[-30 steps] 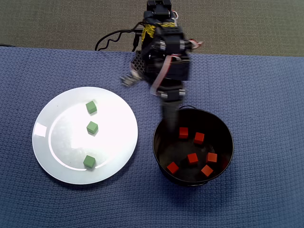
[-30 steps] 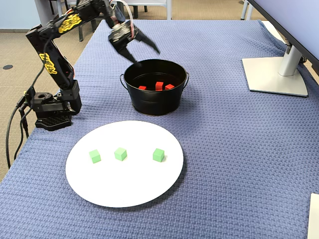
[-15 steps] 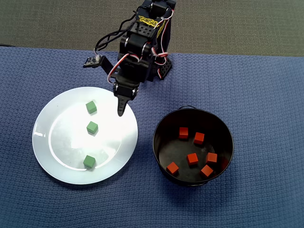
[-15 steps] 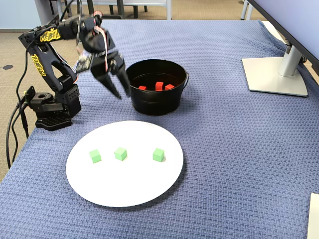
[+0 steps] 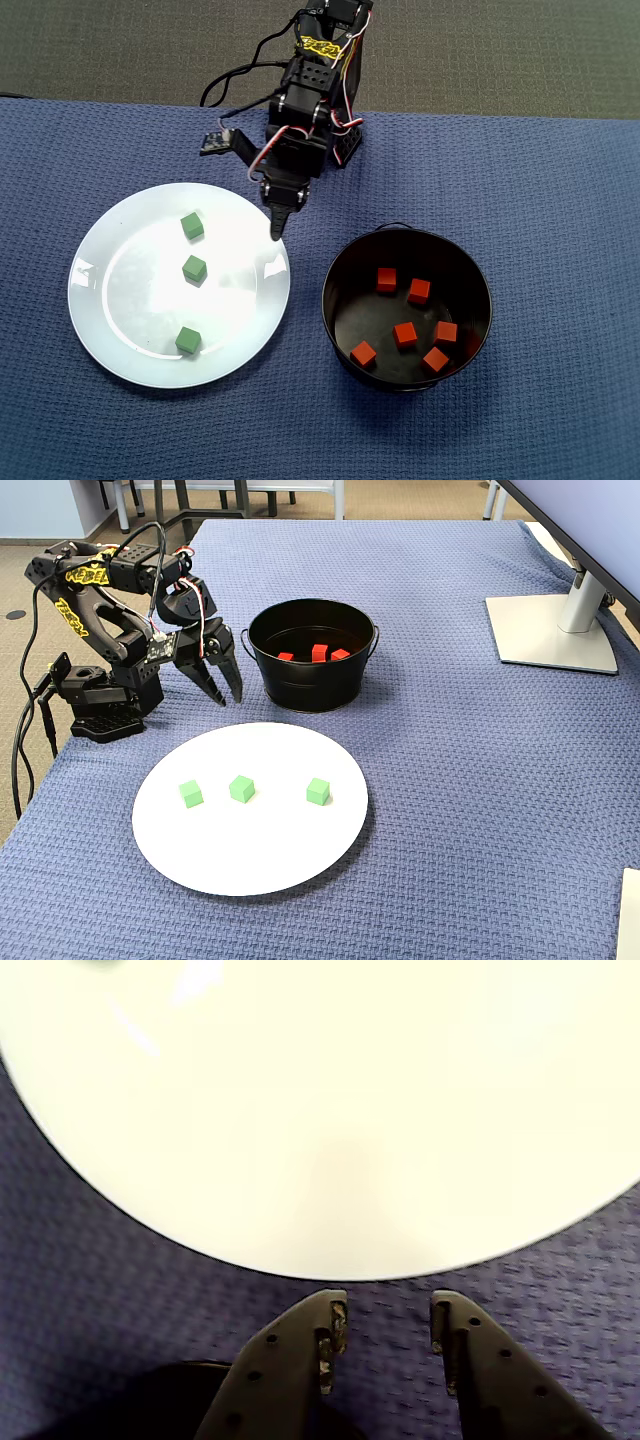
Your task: Pick up the red cubes from the white plate and place them in the black recipient
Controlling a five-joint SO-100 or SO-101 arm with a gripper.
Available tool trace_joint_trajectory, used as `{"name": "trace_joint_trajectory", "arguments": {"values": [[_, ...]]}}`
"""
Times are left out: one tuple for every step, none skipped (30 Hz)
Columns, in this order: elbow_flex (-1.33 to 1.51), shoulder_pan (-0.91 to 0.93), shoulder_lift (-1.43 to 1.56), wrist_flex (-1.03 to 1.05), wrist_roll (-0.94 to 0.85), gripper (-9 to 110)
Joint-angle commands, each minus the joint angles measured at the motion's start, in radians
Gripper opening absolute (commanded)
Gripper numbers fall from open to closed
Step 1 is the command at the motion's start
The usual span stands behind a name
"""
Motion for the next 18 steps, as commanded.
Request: {"name": "trace_joint_trajectory", "arguments": {"values": [[0.083, -0.083, 0.084, 0.005, 0.012, 0], [0.106, -0.100, 0.100, 0.005, 0.014, 0], [0.127, -0.112, 0.120, 0.008, 0.018, 0], [0.147, -0.123, 0.140, 0.012, 0.023, 0], [0.164, -0.137, 0.158, 0.017, 0.025, 0], [0.179, -0.146, 0.179, 0.023, 0.029, 0], [0.190, -0.153, 0.196, 0.031, 0.032, 0], [0.201, -0.161, 0.215, 0.040, 0.035, 0], [0.212, -0.167, 0.238, 0.051, 0.038, 0], [0.222, -0.175, 0.267, 0.064, 0.044, 0], [0.236, -0.189, 0.295, 0.078, 0.048, 0], [0.249, -0.201, 0.319, 0.091, 0.052, 0], [0.262, -0.210, 0.342, 0.101, 0.058, 0], [0.273, -0.215, 0.364, 0.107, 0.064, 0], [0.282, -0.216, 0.379, 0.110, 0.066, 0], [0.290, -0.213, 0.388, 0.110, 0.067, 0], [0.299, -0.210, 0.397, 0.110, 0.069, 0], [0.310, -0.207, 0.407, 0.109, 0.071, 0]]}}
